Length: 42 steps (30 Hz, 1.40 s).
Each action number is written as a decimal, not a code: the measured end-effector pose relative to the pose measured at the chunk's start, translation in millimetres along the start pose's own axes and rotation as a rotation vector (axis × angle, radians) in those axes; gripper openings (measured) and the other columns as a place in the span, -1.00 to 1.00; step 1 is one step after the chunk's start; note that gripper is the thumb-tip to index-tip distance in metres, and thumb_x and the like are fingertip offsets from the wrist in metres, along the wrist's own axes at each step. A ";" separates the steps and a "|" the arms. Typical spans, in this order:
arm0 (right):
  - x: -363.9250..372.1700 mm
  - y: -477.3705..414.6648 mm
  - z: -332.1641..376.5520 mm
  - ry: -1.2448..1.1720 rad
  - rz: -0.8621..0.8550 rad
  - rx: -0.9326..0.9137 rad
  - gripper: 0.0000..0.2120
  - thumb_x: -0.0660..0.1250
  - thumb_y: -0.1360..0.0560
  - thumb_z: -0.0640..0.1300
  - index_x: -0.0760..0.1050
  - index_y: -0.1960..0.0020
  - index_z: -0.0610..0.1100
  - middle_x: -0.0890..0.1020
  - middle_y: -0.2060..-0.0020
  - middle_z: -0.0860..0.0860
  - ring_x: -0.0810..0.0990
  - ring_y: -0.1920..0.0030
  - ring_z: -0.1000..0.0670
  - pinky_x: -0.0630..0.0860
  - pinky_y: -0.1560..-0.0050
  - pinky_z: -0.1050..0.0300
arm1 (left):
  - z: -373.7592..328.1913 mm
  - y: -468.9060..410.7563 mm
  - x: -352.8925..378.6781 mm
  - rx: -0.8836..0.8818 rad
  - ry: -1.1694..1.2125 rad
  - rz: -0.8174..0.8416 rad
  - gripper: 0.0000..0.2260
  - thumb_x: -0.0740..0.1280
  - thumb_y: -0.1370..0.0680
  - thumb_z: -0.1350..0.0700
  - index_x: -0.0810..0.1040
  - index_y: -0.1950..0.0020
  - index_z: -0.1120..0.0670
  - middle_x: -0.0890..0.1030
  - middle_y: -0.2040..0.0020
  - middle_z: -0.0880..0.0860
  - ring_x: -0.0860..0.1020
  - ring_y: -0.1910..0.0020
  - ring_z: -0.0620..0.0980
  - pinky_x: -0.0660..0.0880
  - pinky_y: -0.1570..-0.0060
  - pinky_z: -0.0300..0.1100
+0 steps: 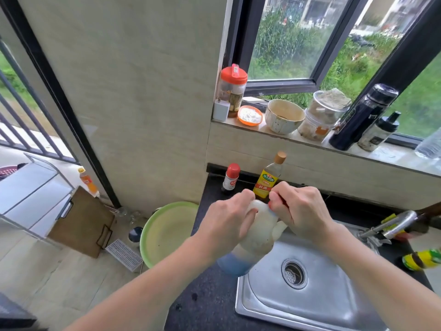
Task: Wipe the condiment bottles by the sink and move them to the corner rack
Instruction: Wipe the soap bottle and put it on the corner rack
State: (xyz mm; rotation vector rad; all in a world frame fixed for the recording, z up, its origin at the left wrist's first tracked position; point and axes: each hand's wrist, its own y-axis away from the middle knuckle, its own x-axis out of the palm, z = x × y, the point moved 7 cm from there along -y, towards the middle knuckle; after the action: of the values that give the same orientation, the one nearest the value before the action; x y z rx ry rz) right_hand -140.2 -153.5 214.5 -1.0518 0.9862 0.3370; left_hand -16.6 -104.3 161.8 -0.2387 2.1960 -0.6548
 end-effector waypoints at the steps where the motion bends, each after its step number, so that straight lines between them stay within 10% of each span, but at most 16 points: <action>1: -2.1 0.2 -4.6 0.005 -0.008 0.018 -0.59 0.09 -0.60 -0.06 0.48 0.29 -0.25 0.47 0.55 0.00 0.34 0.59 -0.11 0.26 0.55 0.20 | -0.1 1.7 -1.2 0.004 0.036 -0.008 -0.89 0.20 -0.57 0.04 0.40 -0.01 0.06 0.47 0.34 -0.03 0.44 0.44 0.08 0.40 0.47 -0.09; 6: -8.7 -2.9 -12.5 0.022 -0.019 0.051 -0.65 0.12 -0.57 -0.10 0.48 0.27 -0.26 0.47 0.56 0.01 0.36 0.61 -0.12 0.30 0.57 0.21 | 18.4 0.3 13.3 -0.274 0.392 0.105 -0.74 0.18 -0.59 -0.08 0.52 -0.05 0.08 0.55 0.20 -0.05 0.43 0.30 -0.15 0.43 0.23 -0.17; 13: 12.3 -5.4 -20.8 0.145 0.139 0.200 -0.63 0.03 -0.55 0.05 0.37 0.29 -0.15 0.38 0.59 -0.02 0.35 0.56 -0.21 0.33 0.53 0.09 | 16.8 -1.6 43.3 -0.455 0.585 0.093 -0.69 0.14 -0.58 -0.12 0.18 0.30 -0.04 0.24 0.39 -0.10 0.24 0.43 -0.17 0.19 0.40 -0.28; 20: 46.7 5.7 -37.6 0.295 0.718 0.714 -0.75 0.11 -0.53 0.00 0.41 0.22 -0.10 0.51 0.19 -0.09 0.47 0.15 -0.17 0.39 0.17 0.06 | 12.7 18.7 54.3 -0.404 0.410 0.072 -0.64 0.14 -0.62 -0.07 0.12 0.33 -0.08 0.26 0.37 -0.07 0.29 0.41 -0.13 0.22 0.33 -0.10; 28: 23.5 5.8 -7.9 0.094 0.379 0.088 -0.63 0.00 -0.56 0.07 0.25 0.36 -0.06 0.27 0.49 0.11 0.24 0.46 -0.05 0.25 0.47 0.10 | 18.6 6.9 45.0 -0.337 0.502 0.210 -0.65 0.17 -0.63 -0.03 0.17 0.33 -0.04 0.23 0.41 -0.11 0.24 0.44 -0.18 0.20 0.41 -0.30; 35: 49.1 11.1 -28.9 0.302 0.674 0.569 -0.79 0.05 -0.58 -0.03 0.33 0.18 -0.06 0.44 0.17 -0.10 0.52 0.03 -0.22 0.28 0.22 0.02 | 18.7 12.6 47.4 -0.288 0.387 0.084 -0.55 0.02 -0.58 -0.26 0.29 0.27 0.07 0.27 0.35 -0.08 0.32 0.36 -0.14 0.22 0.38 -0.26; 38: 51.5 12.3 -21.2 0.245 0.744 0.457 -0.78 0.06 -0.58 -0.02 0.31 0.21 -0.04 0.41 0.22 -0.05 0.48 0.11 -0.20 0.31 0.24 0.02 | 22.4 18.6 48.2 -0.278 0.388 0.092 -0.32 -0.09 -0.50 -0.42 0.34 0.21 0.22 0.27 0.32 -0.07 0.30 0.34 -0.11 0.28 0.33 -0.12; 42: 22.1 9.3 0.9 0.109 0.365 0.089 -0.61 0.00 -0.58 0.04 0.34 0.34 -0.08 0.40 0.48 0.05 0.38 0.47 -0.13 0.34 0.52 0.01 | 21.9 11.5 36.4 -0.238 0.428 0.116 -0.29 -0.06 -0.49 -0.42 0.37 0.18 0.26 0.30 0.30 -0.04 0.29 0.34 -0.14 0.30 0.32 -0.11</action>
State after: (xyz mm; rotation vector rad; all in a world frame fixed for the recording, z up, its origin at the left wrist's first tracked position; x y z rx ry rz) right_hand -133.7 -152.7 191.4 -0.8138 1.2828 0.5329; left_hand -23.2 -116.4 120.1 -0.0958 2.6801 -0.4043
